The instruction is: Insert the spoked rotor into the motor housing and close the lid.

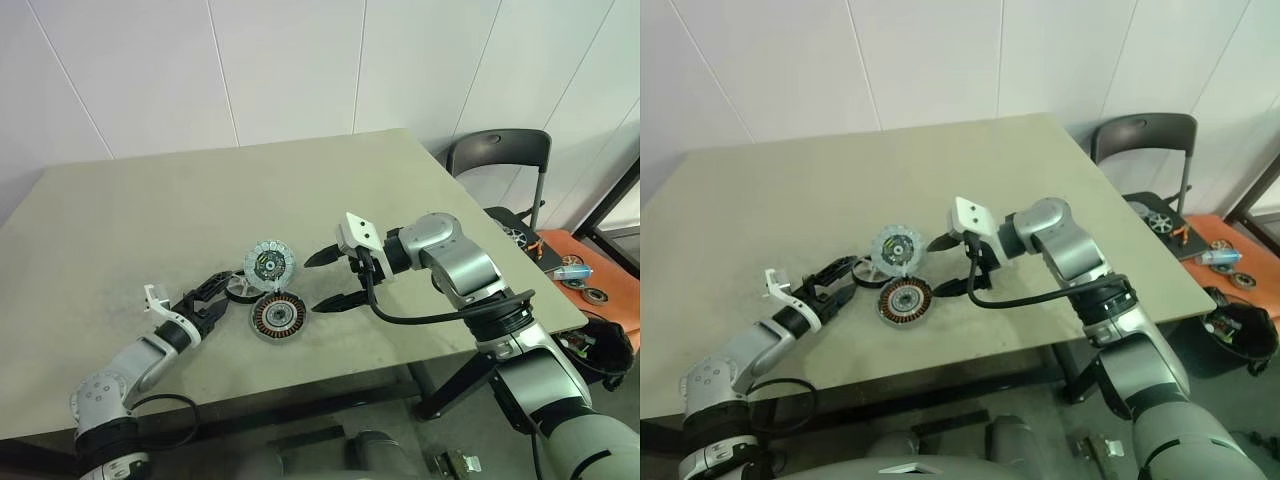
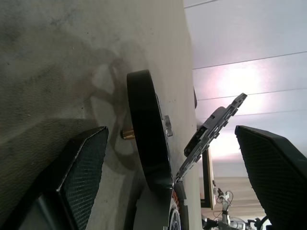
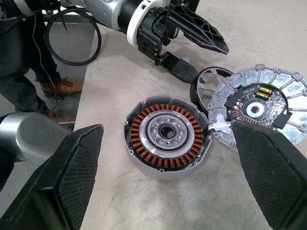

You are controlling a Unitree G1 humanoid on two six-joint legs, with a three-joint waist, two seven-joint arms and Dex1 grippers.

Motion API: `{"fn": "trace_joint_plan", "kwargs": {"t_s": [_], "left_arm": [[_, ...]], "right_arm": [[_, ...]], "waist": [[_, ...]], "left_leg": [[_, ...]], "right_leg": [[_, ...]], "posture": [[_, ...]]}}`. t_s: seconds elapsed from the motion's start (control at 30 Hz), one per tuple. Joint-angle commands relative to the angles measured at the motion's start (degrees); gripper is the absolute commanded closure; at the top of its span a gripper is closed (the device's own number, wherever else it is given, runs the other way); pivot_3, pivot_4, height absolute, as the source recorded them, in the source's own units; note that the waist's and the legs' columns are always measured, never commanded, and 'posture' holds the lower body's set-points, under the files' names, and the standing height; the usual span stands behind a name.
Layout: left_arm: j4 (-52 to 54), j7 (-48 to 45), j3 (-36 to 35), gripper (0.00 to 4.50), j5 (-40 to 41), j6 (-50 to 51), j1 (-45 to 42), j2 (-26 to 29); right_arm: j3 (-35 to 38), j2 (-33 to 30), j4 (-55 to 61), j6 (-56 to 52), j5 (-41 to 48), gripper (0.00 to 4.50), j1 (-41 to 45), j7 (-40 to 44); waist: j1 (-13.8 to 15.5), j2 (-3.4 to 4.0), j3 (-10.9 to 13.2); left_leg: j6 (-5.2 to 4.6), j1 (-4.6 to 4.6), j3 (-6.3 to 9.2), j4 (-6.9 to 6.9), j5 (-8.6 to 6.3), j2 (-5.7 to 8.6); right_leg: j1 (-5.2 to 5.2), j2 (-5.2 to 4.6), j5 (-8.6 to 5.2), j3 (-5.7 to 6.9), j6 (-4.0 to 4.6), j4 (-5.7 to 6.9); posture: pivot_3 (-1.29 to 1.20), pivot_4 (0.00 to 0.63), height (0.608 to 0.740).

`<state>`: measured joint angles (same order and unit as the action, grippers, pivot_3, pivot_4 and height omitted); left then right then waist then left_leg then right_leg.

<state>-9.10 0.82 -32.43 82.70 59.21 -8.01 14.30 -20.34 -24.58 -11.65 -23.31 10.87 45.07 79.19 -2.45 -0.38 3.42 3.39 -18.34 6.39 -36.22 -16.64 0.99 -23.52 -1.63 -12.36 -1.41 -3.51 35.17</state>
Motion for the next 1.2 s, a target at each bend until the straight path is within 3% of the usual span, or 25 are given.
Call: {"fn": "trace_joint_plan", "kwargs": {"t_s": [0.03, 0.3, 0.37, 0.67, 1.2], "left_arm": [[-0.4, 2.7, 0.4, 0.82, 0.8, 1.0, -0.3, 0.2], [0.6, 6.3, 0.4, 3.65, 3.1, 0.8, -1.2, -0.9], [0.7, 7.1, 0.3, 4.11, 3.5, 0.4, -1.3, -1.3], [4.6, 10.4, -1.1, 4.11, 6.7, -1.2, 0.4, -0.5], [22.3, 11.8, -5.5, 4.11, 29.6, -6.4, 15.6, 8.6]], "right_arm": [[0.9, 0.5, 1.0, 0.6, 0.8, 0.00, 1.1, -0.5], [1.0, 0.9, 0.8, 0.5, 1.0, 0.00, 1.3, -1.0], [1.0, 1.0, 0.8, 0.5, 0.9, 0.00, 1.3, -1.1], [0.9, 1.0, 1.0, 0.7, 0.8, 0.00, 1.1, -1.5], [0.8, 0.4, -2.6, 3.3, -0.6, 0.00, 1.9, -1.3]], "waist": [[0.0, 0.00, 0.0], [0.0, 0.00, 0.0], [0.0, -0.01, 0.0], [-0.1, -0.02, 0.0], [0.0, -0.12, 0.1]], "left_leg": [[0.00, 0.00, 0.00, 0.00, 0.00, 0.00], [0.00, -0.02, 0.00, 0.03, 0.00, 0.00], [0.00, -0.02, 0.00, 0.01, 0.00, 0.01], [0.00, -0.02, 0.00, 0.03, 0.00, 0.01], [0.02, -0.11, 0.02, 0.06, -0.01, 0.05]], "right_leg": [[0.00, 0.00, 0.00, 0.00, 0.00, 0.00], [-0.02, 0.00, 0.00, -0.02, 0.00, -0.03], [-0.02, 0.00, 0.00, -0.02, 0.00, -0.03], [-0.02, -0.01, 0.00, -0.02, 0.00, -0.04], [-0.11, -0.08, -0.02, -0.01, 0.02, -0.13]], "posture": [[0.00, 0.000, 0.740], [0.00, 0.000, 0.740], [0.00, 0.000, 0.740], [0.00, 0.000, 0.740], [0.00, 0.000, 0.740]]}}
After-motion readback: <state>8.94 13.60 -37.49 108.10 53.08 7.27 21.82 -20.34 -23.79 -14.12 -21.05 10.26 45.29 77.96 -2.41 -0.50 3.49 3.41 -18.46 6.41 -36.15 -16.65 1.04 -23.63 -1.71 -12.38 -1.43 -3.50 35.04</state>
